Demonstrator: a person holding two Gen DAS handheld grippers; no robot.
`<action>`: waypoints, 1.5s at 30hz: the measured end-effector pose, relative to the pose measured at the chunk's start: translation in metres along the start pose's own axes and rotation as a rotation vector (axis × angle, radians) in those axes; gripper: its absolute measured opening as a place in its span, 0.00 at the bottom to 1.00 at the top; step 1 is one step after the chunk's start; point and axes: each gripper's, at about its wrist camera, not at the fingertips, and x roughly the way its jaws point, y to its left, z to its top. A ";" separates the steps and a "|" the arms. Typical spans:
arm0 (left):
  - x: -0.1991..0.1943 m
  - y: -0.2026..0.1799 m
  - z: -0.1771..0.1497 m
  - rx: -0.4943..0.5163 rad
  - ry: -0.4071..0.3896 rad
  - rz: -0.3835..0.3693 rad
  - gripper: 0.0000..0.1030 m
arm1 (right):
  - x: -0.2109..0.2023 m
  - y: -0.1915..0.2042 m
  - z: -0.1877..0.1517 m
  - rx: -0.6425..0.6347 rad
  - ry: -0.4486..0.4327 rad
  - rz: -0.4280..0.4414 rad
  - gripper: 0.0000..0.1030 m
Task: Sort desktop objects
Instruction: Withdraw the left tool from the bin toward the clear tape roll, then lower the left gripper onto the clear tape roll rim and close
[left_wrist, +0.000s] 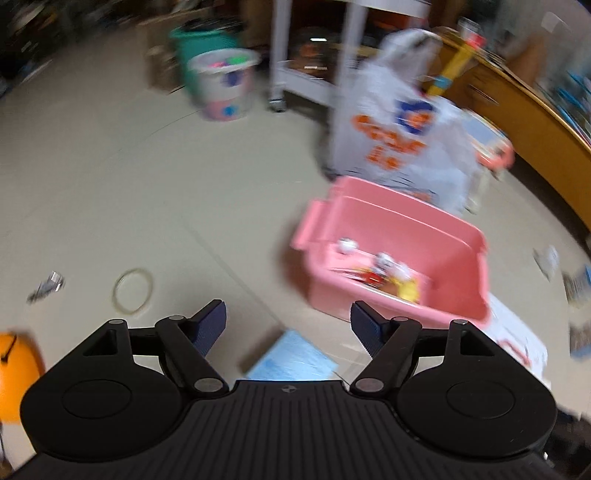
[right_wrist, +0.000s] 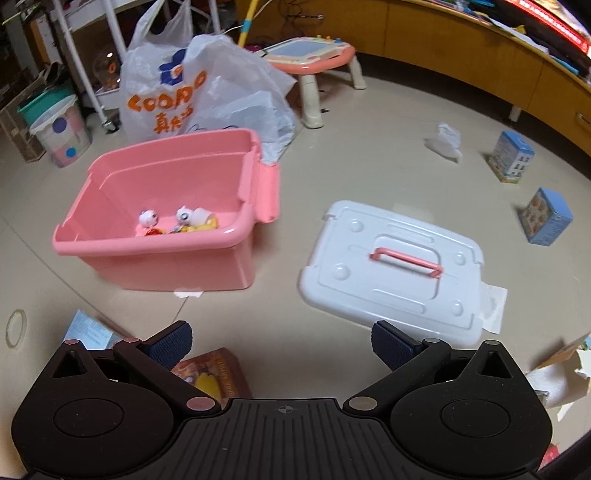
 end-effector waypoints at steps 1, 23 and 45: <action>0.007 0.011 0.001 -0.038 0.005 0.022 0.74 | 0.002 0.004 -0.001 -0.008 0.004 0.001 1.00; 0.195 0.129 0.012 -0.256 0.120 0.298 0.67 | 0.062 0.014 0.002 0.015 0.108 0.017 1.00; 0.272 0.183 -0.002 -0.326 0.161 0.300 0.52 | 0.110 0.037 0.003 0.030 0.211 0.058 1.00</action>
